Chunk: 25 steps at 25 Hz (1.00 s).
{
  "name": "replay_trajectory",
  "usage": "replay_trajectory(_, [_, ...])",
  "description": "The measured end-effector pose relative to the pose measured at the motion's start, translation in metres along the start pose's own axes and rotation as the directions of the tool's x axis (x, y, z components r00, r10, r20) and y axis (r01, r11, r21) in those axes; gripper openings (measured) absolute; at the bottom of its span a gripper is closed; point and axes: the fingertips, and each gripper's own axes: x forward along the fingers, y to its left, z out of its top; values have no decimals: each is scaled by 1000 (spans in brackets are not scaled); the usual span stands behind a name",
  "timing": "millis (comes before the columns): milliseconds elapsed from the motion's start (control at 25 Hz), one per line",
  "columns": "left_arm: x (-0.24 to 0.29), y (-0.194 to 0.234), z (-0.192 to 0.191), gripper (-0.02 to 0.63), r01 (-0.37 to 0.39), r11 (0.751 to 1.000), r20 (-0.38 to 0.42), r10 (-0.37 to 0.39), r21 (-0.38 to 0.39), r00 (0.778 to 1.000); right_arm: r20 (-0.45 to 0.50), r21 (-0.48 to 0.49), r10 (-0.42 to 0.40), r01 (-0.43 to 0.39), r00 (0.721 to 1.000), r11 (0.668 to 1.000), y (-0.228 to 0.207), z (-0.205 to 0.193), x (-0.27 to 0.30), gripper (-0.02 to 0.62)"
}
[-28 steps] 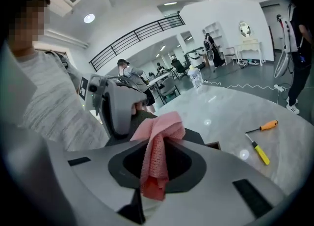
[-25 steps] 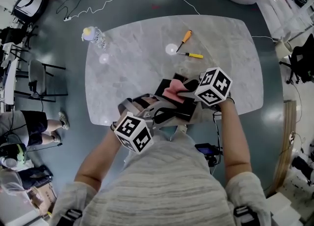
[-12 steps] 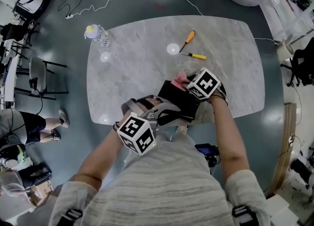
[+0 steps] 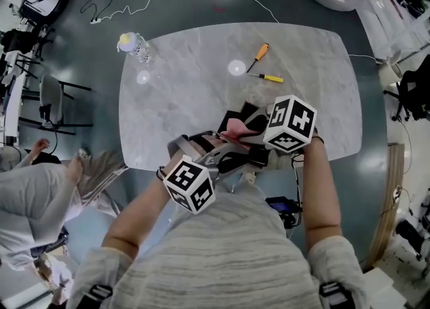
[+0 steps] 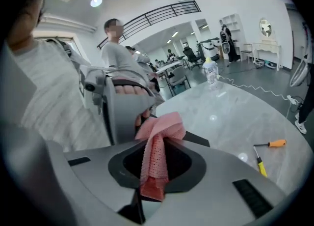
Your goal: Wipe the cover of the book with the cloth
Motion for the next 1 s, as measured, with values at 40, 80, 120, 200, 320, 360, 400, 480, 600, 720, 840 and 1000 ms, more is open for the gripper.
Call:
replay_trajectory(40, [1, -1, 1, 72, 1, 1000, -1, -1, 2, 1000, 7, -17, 30, -30, 1000, 999, 7, 3, -1, 52])
replay_trajectory(80, [1, -2, 2, 73, 2, 1000, -1, -2, 2, 1000, 10, -29, 49, -49, 999, 998, 10, 4, -1, 52])
replay_trajectory(120, [2, -3, 2, 72, 3, 1000, -1, -3, 2, 1000, 7, -34, 57, -57, 998, 998, 10, 4, 0, 52])
replay_trajectory(200, [2, -4, 2, 74, 8, 1000, -1, -8, 1, 1000, 0, -27, 52, -52, 999, 998, 2, 3, 7, 52])
replay_trajectory(320, [2, -5, 0, 74, 16, 1000, -4, -16, 2, 1000, -4, 13, 4, -4, 1000, 1000, -24, -2, 23, 52])
replay_trajectory(360, [2, -5, -2, 74, 17, 1000, -4, -17, 1, 1000, -9, 27, -21, 21, 1000, 999, -36, -4, 28, 52])
replay_trajectory(400, [2, -5, -2, 73, 18, 1000, -3, -18, -1, 1000, -14, 39, -49, 50, 999, 998, -48, -8, 33, 52])
replay_trajectory(480, [2, -5, -3, 74, 19, 1000, -2, -19, -6, 1000, -17, 60, -110, 110, 994, 992, -71, -15, 42, 52])
replay_trajectory(600, [1, -4, -1, 74, 18, 1000, 1, -18, -11, 1000, -33, 93, -211, 213, 977, 973, -103, -28, 49, 52])
replay_trajectory(720, [1, -3, 1, 72, 18, 1000, 3, -18, -12, 1000, -70, 94, -314, 320, 947, 943, -129, -42, 52, 52])
replay_trajectory(840, [1, -5, 1, 74, 20, 1000, 5, -20, -15, 1000, -87, 69, -381, 387, 920, 919, -142, -51, 55, 52])
replay_trajectory(1000, [2, -6, -2, 72, 18, 1000, 7, -18, -21, 1000, -76, 65, -406, 411, 910, 909, -144, -56, 56, 52])
